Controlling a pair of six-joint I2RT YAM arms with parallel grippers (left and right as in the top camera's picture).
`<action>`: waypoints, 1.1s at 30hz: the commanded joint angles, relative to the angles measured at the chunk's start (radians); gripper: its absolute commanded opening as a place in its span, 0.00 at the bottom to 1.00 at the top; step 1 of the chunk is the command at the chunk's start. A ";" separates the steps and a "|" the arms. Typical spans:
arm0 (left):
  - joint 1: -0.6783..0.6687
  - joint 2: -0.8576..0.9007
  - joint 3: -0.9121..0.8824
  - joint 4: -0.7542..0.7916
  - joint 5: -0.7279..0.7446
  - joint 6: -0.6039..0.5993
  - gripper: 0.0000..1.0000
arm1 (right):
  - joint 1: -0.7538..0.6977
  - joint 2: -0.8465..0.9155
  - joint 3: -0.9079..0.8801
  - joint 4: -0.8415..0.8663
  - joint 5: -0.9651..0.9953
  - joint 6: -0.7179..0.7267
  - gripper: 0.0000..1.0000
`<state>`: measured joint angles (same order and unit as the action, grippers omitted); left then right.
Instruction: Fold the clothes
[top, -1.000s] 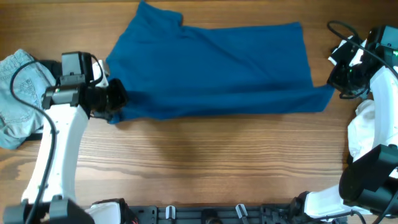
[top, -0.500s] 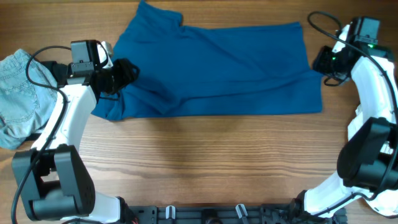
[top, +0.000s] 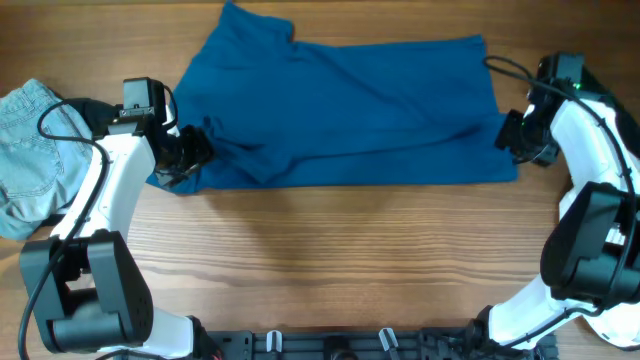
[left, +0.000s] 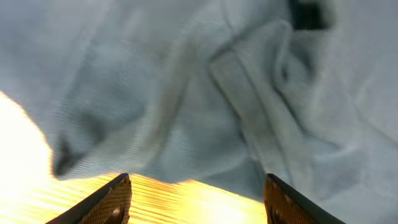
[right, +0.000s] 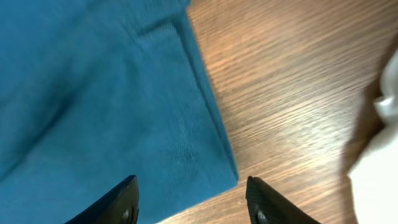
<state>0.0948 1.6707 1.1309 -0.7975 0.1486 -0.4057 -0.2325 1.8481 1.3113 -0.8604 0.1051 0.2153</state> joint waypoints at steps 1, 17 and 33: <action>0.008 0.013 0.000 -0.001 -0.124 0.008 0.69 | -0.002 0.014 -0.082 0.087 -0.092 -0.027 0.57; 0.009 0.198 -0.001 -0.081 -0.314 -0.038 0.04 | -0.002 0.014 -0.145 0.024 0.043 0.031 0.07; 0.052 0.198 -0.001 -0.260 -0.325 -0.074 0.50 | -0.050 -0.027 -0.131 -0.010 -0.095 0.045 0.62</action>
<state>0.1398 1.8603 1.1324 -1.0645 -0.1535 -0.4671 -0.2848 1.8477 1.1713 -0.9070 0.0700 0.2642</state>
